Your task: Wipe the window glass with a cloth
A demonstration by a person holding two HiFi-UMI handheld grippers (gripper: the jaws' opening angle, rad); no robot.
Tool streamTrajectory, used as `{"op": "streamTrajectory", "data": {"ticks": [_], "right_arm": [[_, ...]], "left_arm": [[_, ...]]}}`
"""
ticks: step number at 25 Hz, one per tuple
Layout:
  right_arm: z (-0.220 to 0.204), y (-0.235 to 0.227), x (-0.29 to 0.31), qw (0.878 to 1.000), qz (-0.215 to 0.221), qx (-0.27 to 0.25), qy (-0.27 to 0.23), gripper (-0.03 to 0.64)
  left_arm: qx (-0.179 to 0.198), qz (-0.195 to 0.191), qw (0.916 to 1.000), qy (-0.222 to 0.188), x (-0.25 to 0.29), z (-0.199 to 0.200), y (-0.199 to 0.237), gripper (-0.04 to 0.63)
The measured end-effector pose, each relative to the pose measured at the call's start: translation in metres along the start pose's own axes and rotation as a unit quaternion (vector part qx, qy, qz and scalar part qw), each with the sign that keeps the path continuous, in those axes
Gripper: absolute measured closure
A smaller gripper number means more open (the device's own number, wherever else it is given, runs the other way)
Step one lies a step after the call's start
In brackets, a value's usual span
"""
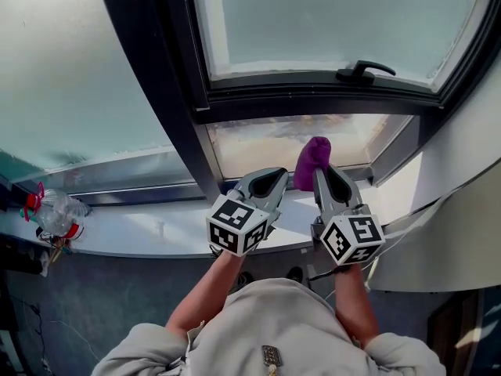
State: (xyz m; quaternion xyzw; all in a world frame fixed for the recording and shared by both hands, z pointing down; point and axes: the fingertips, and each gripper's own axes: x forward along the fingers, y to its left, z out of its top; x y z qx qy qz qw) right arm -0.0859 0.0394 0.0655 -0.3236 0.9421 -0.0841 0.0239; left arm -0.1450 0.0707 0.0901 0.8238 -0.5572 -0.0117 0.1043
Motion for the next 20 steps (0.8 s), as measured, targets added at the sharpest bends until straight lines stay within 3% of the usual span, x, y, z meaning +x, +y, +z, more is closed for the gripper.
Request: {"op": "streamTrajectory", "data": {"ticks": [20], "right_arm": [[0.011, -0.016, -0.005, 1.0, -0.01, 0.005, -0.012, 0.554]], "left_arm": [[0.008, -0.014, 0.9999, 0.001, 0.015, 0.01, -0.007, 0.594]]}}
